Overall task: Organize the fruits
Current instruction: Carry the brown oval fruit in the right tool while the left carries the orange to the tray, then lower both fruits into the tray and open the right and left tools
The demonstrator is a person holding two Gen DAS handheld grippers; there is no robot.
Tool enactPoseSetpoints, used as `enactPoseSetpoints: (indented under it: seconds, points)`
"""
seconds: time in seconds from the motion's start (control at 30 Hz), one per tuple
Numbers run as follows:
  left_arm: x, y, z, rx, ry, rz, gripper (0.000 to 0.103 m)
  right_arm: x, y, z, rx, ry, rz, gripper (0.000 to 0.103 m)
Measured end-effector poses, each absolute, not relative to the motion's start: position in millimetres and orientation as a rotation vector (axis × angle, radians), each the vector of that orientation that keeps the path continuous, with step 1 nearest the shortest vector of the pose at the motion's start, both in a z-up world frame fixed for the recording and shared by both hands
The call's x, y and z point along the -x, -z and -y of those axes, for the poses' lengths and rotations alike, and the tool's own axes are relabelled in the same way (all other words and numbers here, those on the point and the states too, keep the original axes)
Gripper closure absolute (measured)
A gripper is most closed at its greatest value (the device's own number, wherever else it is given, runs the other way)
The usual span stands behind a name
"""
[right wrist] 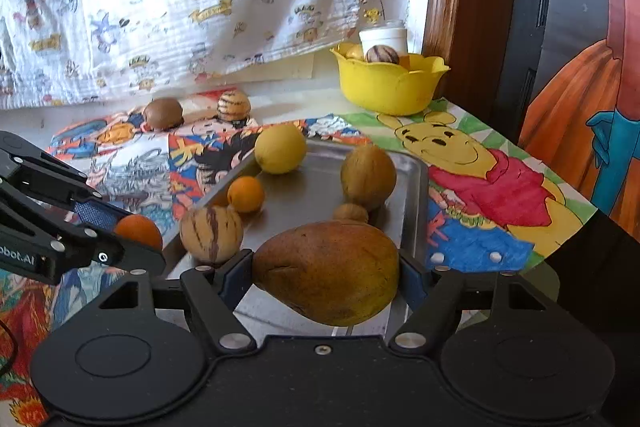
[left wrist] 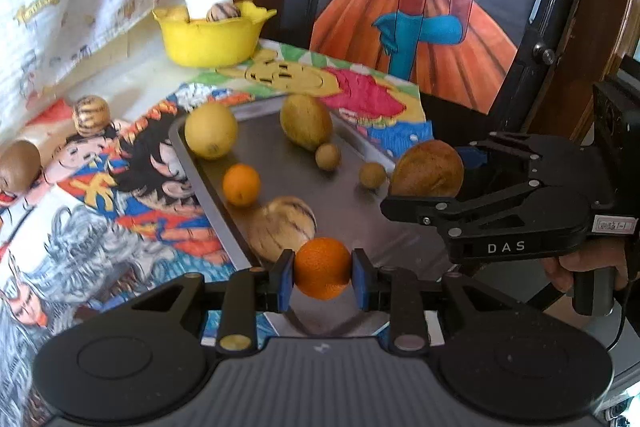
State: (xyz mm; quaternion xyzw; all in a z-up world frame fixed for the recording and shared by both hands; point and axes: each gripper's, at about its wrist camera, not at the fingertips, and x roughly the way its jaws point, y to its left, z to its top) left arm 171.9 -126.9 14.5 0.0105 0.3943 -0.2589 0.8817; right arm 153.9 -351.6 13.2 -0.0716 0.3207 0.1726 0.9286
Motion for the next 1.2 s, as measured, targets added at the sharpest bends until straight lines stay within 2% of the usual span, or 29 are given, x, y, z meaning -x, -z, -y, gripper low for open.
enactPoseSetpoints:
  seconds: [0.37, 1.2]
  points:
    - [-181, 8, 136, -0.038, 0.493, -0.875, 0.07, -154, 7, 355, 0.175, -0.337, -0.676, 0.028]
    - [-188, 15, 141, -0.051, 0.48, -0.877, 0.07, -160, 19, 356, 0.201, -0.323, -0.663, 0.027]
